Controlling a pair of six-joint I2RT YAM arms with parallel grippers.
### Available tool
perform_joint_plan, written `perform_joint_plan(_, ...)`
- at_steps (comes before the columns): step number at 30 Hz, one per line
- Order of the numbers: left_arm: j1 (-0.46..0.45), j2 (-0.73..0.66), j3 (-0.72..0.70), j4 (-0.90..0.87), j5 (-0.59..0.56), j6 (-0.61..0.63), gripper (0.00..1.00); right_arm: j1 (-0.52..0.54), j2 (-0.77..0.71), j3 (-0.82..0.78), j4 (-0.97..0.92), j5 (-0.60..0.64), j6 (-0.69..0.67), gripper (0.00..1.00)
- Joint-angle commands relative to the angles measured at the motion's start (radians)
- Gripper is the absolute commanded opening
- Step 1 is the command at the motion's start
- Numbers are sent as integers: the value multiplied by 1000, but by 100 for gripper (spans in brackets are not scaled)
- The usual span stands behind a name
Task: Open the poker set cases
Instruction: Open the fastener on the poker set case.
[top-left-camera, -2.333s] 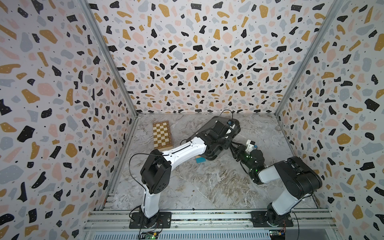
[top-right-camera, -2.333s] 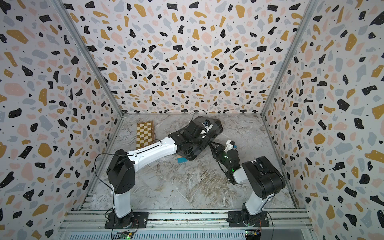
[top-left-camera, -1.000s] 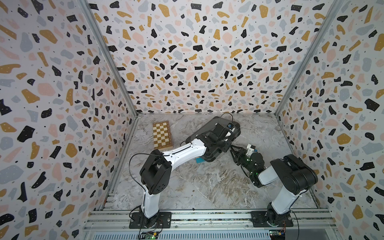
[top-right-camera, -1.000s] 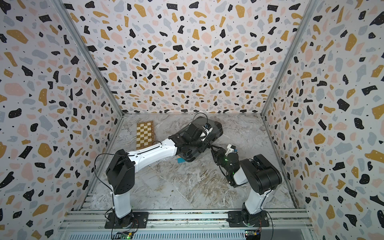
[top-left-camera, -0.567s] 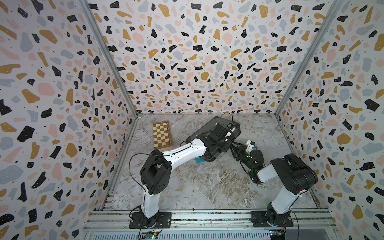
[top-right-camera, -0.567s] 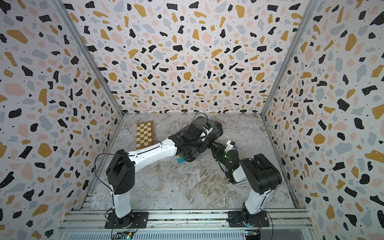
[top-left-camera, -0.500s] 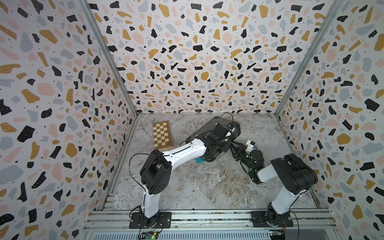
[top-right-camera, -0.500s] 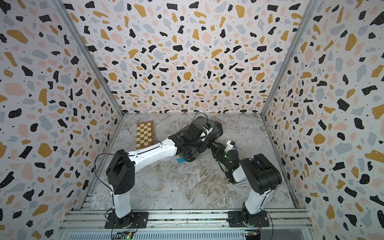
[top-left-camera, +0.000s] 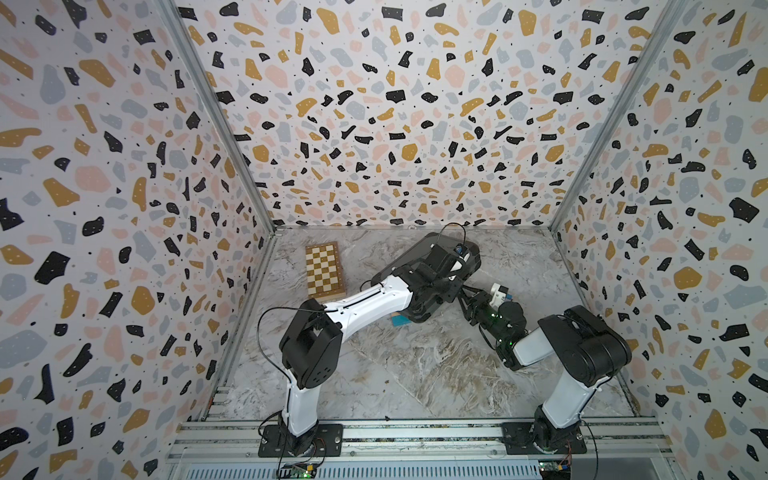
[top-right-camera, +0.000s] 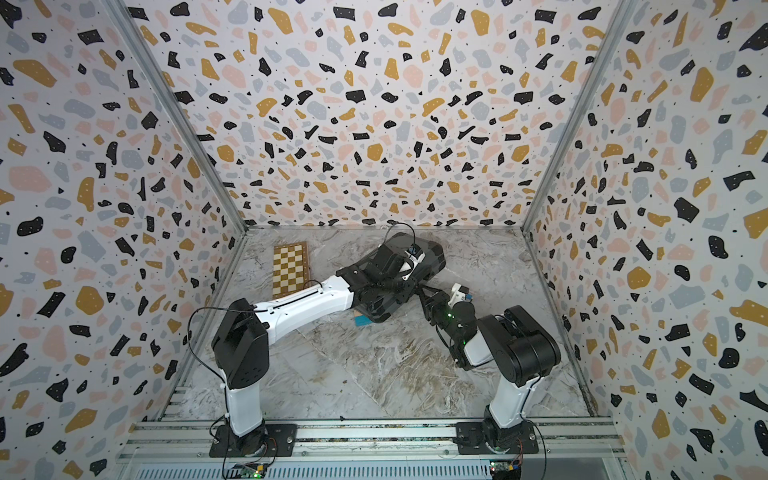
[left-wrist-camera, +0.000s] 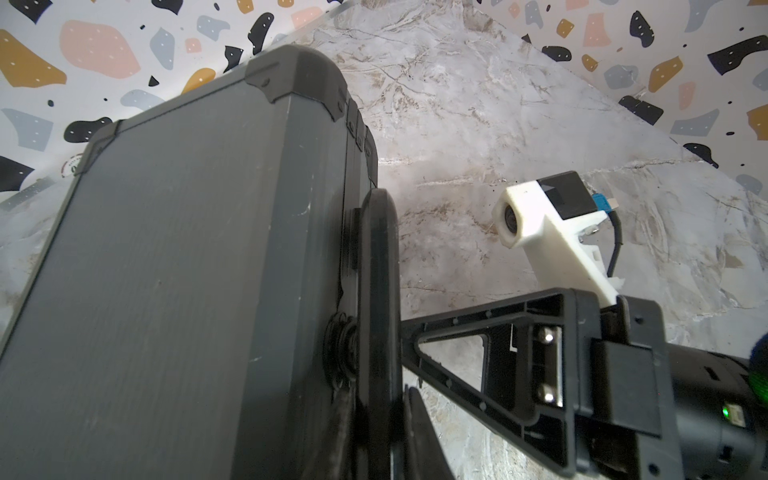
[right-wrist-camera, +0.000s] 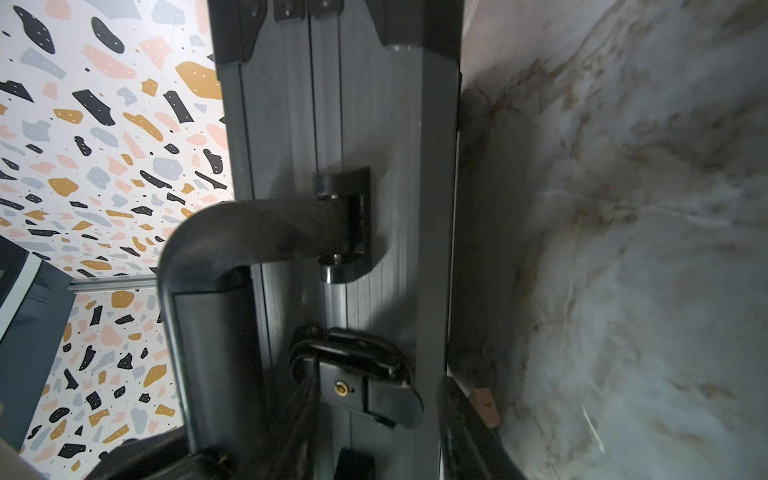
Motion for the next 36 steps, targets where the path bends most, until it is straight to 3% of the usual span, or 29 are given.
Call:
perform_joint_plan(1, 8, -68, 116, 269, -28, -40, 0, 6, -33, 13, 13, -7, -9, 46)
perform_joint_plan(17, 8, -57, 98, 291, -28, -66, 0, 13, -85, 61, 14, -19, 47, 42)
perform_joint_plan(25, 7, -67, 81, 301, -32, -72, 0, 14, -51, 74, 14, -31, 38, 48)
perform_joint_plan(36, 8, -92, -11, 329, -37, -79, 0, 9, -112, 101, 13, -22, 11, 36)
